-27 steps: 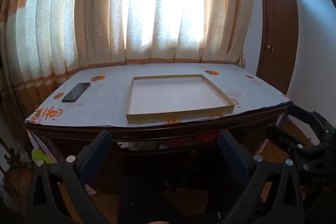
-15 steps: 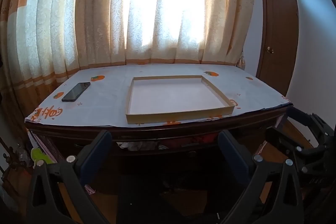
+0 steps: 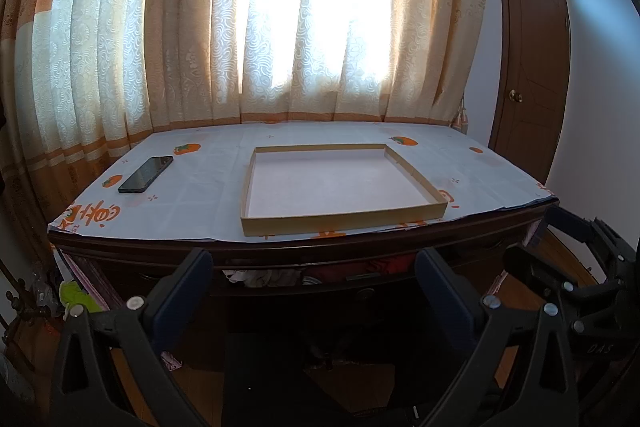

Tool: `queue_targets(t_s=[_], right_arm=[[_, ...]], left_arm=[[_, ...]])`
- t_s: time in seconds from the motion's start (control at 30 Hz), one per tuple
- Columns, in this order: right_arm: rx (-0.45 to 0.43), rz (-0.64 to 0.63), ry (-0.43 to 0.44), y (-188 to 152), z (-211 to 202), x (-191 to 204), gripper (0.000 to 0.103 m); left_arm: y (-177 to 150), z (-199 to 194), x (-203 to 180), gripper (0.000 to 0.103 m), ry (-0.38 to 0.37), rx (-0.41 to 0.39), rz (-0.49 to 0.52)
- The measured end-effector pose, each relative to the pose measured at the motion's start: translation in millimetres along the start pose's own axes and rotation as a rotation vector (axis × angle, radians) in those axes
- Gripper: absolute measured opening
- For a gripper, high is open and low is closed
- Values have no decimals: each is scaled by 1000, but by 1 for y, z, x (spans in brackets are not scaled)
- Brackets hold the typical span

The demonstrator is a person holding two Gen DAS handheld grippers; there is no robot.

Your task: Take underwear out of drawer

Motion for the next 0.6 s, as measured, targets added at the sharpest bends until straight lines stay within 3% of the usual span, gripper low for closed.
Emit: queue_targets(t_s=[0.6], right_arm=[[1, 0, -1, -2, 1, 1, 102]], left_arm=[[0, 0, 0, 103, -1, 2, 0]])
Point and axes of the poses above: each gripper's, at about its wrist camera, not at the fingertips, and z roughly the way its jaws point, x to its left, y to its top, the point moved 4 cm from there along z, roughly the way its jaws point, and after that the axes turned 1 degree about z, right-handed, at the moved point
